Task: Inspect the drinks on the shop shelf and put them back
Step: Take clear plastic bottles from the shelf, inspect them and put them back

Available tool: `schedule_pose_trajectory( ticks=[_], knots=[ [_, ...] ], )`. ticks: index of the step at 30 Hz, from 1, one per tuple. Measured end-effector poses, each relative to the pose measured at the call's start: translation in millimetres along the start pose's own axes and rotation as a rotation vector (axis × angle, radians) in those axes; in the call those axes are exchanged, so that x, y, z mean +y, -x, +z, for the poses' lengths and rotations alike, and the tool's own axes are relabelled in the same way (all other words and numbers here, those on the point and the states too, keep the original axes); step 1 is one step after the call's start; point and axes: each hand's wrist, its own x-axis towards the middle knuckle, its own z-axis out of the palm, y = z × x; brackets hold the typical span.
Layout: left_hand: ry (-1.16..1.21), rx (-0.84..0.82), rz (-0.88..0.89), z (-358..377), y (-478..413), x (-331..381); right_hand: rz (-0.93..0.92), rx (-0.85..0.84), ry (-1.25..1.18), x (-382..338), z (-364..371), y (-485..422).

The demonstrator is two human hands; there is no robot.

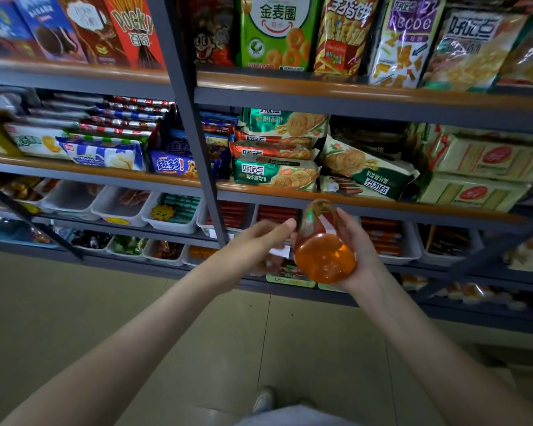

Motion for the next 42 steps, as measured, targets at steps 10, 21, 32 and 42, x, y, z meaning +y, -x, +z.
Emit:
schedule_pose_trajectory(
  ticks=[10, 21, 32, 42],
  knots=[
    [0.314, -0.223, -0.089, 30.5, -2.7, 3.7, -0.172, -0.149, 0.556, -20.9, -7.0, 9.8],
    [-0.281, -0.047, 0.191, 21.5, -4.7, 15.7, -0.41, -0.196, 0.713, -43.9, -8.3, 21.9],
    [-0.652, 0.34, 0.563, 32.7, -13.4, 54.2, -1.046, -0.217, 1.109, -74.5, 19.1, 54.7],
    [-0.972, 0.368, 0.959, 6.6, -20.3, 178.0, -1.712, -0.143, 1.137, -149.5, 46.3, 80.6]
  ],
)
